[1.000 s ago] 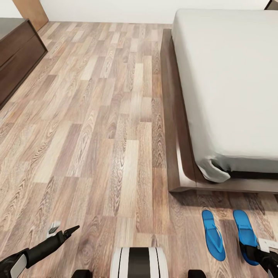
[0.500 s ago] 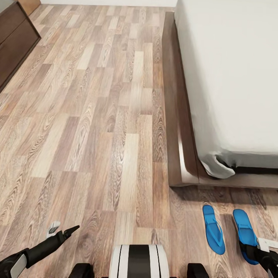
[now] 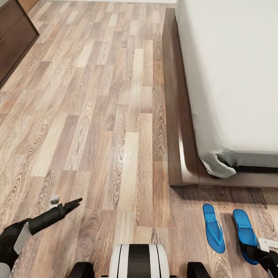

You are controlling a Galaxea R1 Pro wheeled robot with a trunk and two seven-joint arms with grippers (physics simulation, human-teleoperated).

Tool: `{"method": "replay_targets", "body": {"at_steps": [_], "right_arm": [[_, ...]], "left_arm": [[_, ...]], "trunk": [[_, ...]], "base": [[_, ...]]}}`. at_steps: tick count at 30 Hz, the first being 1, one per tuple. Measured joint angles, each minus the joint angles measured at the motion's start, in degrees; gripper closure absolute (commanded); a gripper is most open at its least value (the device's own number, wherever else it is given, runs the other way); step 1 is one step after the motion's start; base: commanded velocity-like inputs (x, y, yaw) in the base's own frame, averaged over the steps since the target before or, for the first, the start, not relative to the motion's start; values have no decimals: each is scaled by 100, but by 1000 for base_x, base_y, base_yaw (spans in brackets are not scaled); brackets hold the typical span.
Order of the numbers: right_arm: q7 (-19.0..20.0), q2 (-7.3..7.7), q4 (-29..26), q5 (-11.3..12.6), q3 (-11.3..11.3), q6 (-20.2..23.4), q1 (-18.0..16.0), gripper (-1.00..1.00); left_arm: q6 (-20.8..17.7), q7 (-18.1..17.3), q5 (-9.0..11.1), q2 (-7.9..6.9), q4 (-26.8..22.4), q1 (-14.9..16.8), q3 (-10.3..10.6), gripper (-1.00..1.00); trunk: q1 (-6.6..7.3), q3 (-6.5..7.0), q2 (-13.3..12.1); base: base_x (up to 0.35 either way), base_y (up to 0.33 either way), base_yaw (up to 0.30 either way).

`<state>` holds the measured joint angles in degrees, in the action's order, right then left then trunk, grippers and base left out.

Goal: In the bedroom, move the book from the bed onto either nightstand, and place the two sandals side by side next to the bed.

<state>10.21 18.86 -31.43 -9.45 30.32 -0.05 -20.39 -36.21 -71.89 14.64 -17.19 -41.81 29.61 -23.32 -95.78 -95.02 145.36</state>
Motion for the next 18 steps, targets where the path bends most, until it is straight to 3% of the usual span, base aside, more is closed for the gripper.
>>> {"method": "replay_targets", "body": {"at_steps": [2,5,11,18], "right_arm": [[-3,2,-5,1,0,-1,-2,100],[-8,7,-13,1,0,1,-3,100],[-16,8,-58,-1,1,14,-2,100],[-8,9,-68,1,1,10,-3,100]], "left_arm": [[-288,-6,-6,156,-694,6,12,-100],[-449,7,-28,344,-1157,6,35,-100],[-462,453,-97,424,-1297,-19,120,-100],[-464,521,-103,427,-1299,-21,124,-100]], "trunk": [[0,0,0],[0,0,0],[-11,-88,5],[-23,-200,12]], "base": [[0,0,0],[0,0,0],[0,0,0],[0,0,0]]}}
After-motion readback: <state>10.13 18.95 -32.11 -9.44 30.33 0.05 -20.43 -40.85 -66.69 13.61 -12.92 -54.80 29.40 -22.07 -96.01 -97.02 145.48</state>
